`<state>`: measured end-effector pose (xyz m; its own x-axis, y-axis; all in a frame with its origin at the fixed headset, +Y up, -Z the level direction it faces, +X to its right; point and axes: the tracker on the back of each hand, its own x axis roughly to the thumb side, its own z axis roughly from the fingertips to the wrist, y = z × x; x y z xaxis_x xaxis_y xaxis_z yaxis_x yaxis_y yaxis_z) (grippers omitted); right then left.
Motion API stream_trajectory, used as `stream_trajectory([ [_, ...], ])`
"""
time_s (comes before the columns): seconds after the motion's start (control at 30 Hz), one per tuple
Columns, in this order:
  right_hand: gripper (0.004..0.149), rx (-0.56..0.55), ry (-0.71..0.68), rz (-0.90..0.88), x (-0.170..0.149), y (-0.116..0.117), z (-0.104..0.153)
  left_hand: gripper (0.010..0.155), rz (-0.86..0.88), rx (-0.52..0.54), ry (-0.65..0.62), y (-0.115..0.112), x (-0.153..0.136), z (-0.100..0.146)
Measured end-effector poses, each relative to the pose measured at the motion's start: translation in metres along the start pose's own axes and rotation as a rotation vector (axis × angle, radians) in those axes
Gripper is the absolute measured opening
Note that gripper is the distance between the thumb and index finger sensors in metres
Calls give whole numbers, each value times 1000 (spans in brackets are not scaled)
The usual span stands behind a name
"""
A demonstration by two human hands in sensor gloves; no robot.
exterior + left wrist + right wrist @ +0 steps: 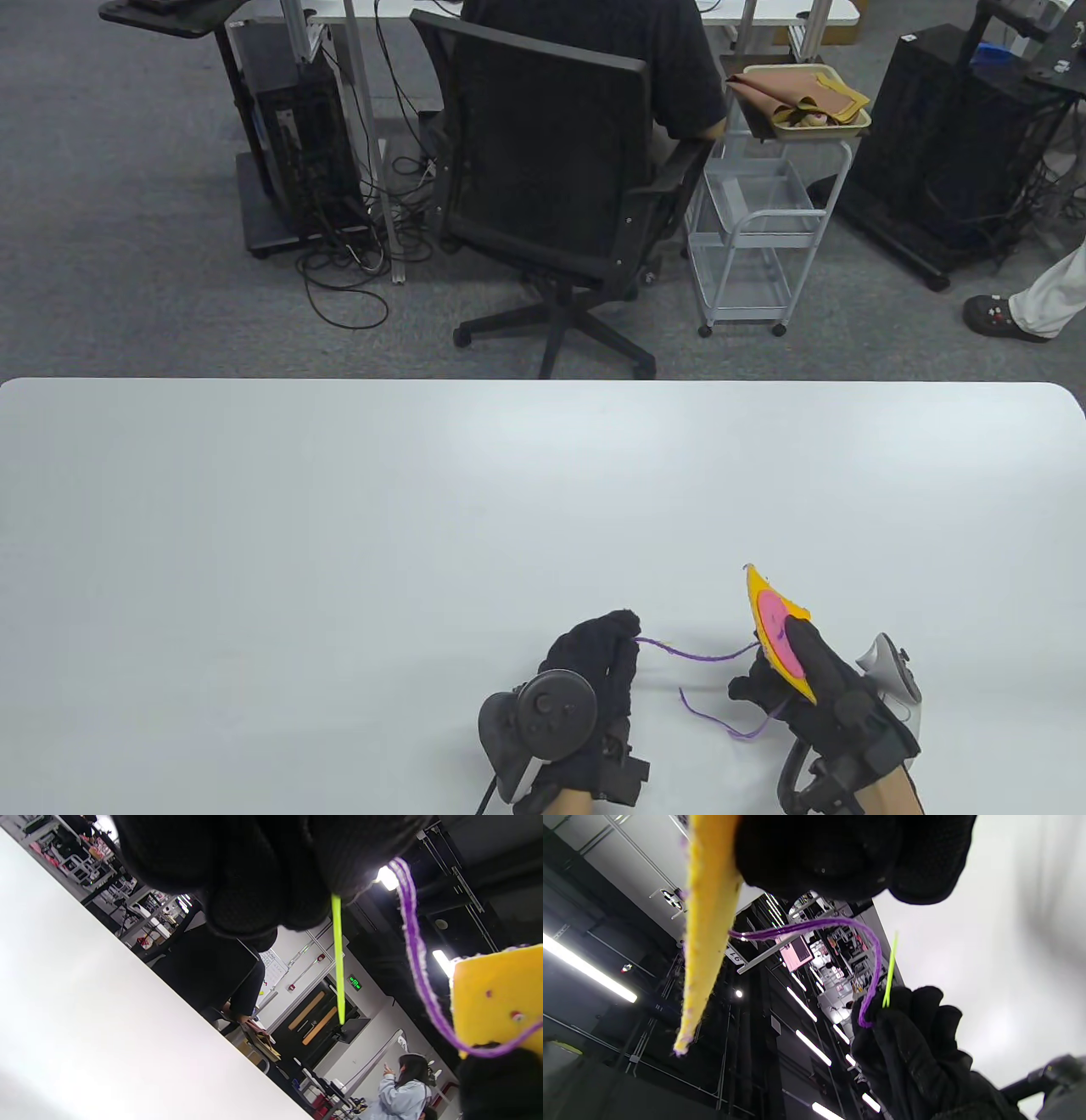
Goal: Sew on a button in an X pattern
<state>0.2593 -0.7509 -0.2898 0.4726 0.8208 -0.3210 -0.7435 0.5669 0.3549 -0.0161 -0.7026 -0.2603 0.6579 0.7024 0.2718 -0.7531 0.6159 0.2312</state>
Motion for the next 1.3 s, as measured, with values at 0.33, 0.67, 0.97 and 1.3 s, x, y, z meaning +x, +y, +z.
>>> stream_trajectory([
  [0.33,43,166,60,-193,-12,13,-4,36,305,-6,-57,-11,9,4],
  [0.67,43,218,96,-199,-18,22,-5,36,487,-17,0,-15,9,8],
  [0.97,43,234,113,-187,-21,25,-6,36,488,-24,2,-16,10,8],
  [1.3,43,239,132,-172,-25,25,-7,36,521,-43,16,-19,11,9],
])
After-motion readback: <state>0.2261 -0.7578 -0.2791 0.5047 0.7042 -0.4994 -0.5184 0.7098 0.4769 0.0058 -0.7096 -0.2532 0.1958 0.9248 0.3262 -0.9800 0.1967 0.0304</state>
